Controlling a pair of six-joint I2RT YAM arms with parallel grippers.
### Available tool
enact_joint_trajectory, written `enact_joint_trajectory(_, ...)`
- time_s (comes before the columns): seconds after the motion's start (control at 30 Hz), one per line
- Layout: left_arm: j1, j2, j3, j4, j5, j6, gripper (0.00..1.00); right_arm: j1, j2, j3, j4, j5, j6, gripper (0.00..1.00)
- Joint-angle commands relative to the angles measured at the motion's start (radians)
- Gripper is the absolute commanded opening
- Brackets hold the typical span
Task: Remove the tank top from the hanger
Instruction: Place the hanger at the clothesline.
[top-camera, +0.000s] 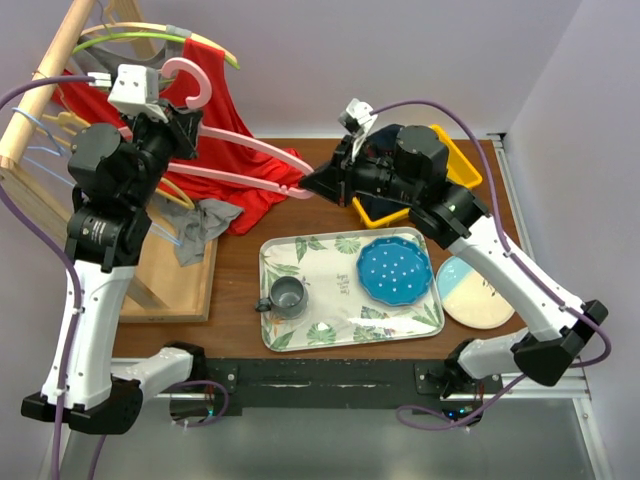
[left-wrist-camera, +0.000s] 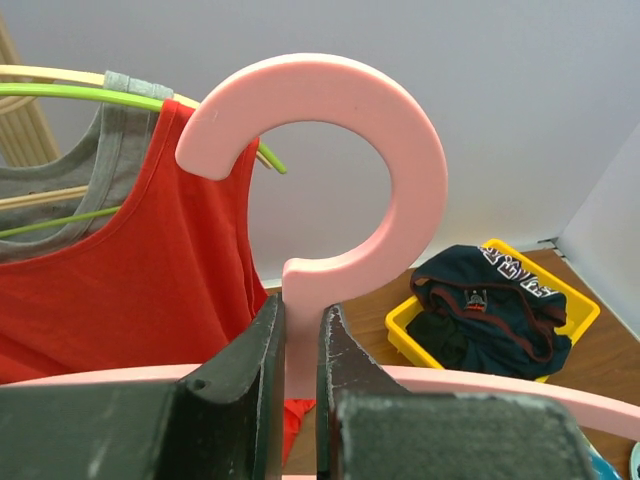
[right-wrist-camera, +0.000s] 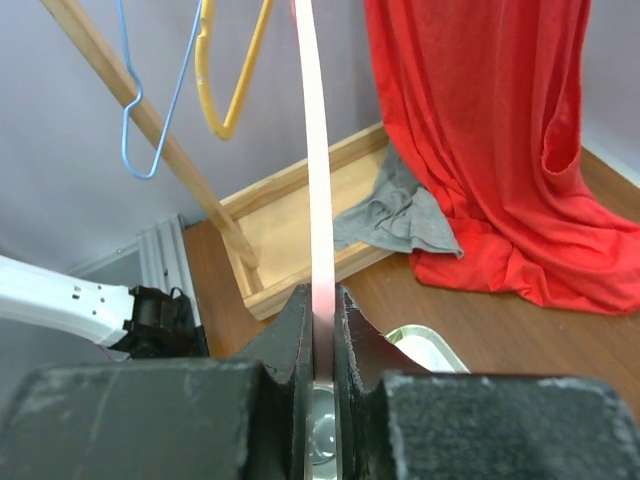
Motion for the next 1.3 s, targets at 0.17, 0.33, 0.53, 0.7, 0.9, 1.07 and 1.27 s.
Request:
enact_joint_trajectory(0.17,-0.002,-0.040,0.084,-0.005,0.014,-0.045,0.71,0.002,-0.024,-0.079,0.304,-0.008,-0.125,0.00)
enact_joint_trajectory(0.33,-0.002,-0.077,0.084,0.021,0.064,-0.104,1.00,0.002,0.059,-0.003,0.304,0.029,-0.178,0.00)
enact_joint_trajectory(0.53,-0.002,-0.137,0.035,0.113,0.187,-0.228,1.00,0.004,0.185,0.174,0.270,0.017,-0.173,0.00)
enact_joint_trajectory(0.7,-0.002,-0.183,-0.043,0.215,0.280,-0.340,1.00,0.040,0.309,0.334,0.235,0.033,-0.187,0.00)
enact_joint_trajectory(0.9,-0.002,-0.187,-0.086,0.251,0.299,-0.368,1.00,0.102,0.459,0.526,0.156,0.084,-0.230,0.00)
enact_joint_trajectory(1.07,-0.002,-0.172,-0.092,0.262,0.324,-0.375,1.00,0.134,0.522,0.600,0.143,0.129,-0.244,0.00)
enact_joint_trajectory(1.27,-0.002,-0.146,-0.097,0.287,0.373,-0.412,1.00,0.169,0.593,0.715,0.120,0.168,-0.256,0.00)
